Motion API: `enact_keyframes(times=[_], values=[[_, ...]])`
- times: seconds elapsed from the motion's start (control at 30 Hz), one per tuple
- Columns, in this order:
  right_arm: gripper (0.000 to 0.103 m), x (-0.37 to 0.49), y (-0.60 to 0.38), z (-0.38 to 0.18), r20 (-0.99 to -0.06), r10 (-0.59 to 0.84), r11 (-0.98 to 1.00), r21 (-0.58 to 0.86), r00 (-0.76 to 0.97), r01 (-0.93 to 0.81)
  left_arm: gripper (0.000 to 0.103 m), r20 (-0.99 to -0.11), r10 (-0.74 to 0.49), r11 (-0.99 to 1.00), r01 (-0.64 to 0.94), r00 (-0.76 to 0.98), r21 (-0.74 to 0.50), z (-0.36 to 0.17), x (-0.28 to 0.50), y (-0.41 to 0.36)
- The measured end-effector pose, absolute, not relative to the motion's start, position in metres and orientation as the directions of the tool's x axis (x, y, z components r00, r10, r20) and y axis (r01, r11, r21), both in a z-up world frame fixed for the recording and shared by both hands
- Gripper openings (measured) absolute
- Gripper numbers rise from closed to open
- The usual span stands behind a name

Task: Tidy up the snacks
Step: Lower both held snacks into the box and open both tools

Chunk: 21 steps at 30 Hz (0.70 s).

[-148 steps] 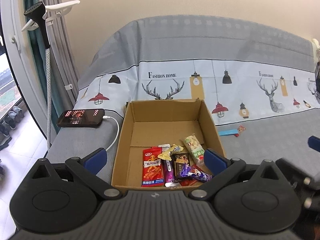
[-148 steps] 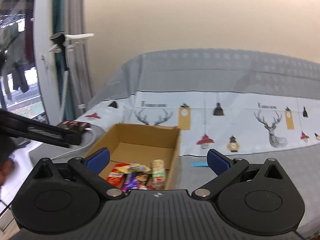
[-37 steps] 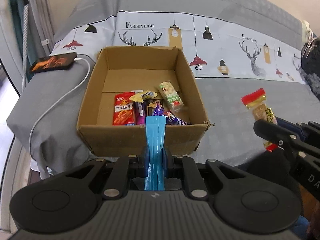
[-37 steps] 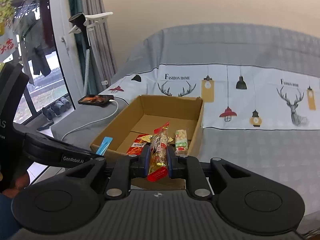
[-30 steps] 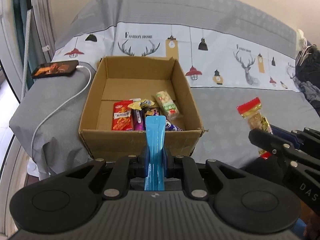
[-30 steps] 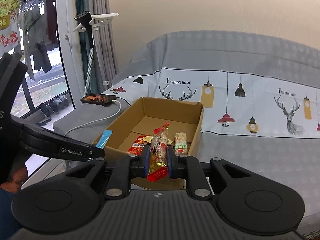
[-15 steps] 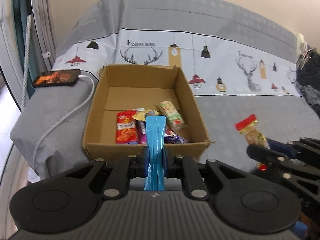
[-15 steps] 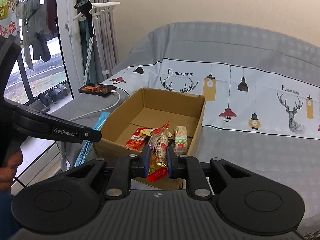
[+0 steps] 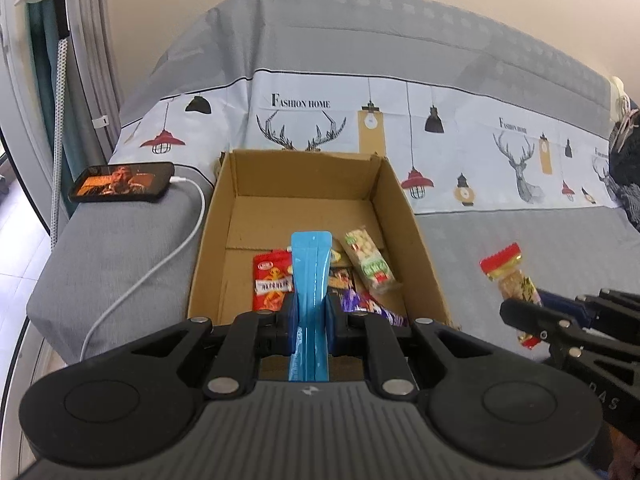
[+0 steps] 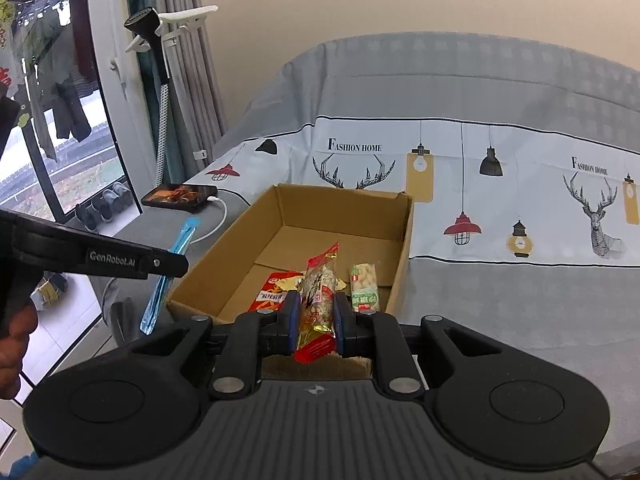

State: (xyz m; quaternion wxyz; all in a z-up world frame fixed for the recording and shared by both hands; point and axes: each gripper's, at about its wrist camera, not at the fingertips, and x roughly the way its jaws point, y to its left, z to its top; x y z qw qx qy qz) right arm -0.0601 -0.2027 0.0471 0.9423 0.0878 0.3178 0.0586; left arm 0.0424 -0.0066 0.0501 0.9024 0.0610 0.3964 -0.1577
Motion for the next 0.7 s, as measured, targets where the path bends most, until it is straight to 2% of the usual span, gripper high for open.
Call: enact_keyframes(times=[0.37, 0.7], values=[[0.018, 0.000, -0.204, 0.029, -0.613, 0.163, 0.970, 0.241, 0.773, -0.014, 0.016, -0.745, -0.240, 0.939, 0.343, 0.622, -0.017, 0.039, 0.105, -0.018], [0.018, 0.050, -0.203, -0.001, -0.657, 0.175, 0.966, 0.258, 0.734, 0.001, 0.016, -0.789, -0.213, 0.940, 0.342, 0.577, -0.004, 0.008, 0.152, -0.023]])
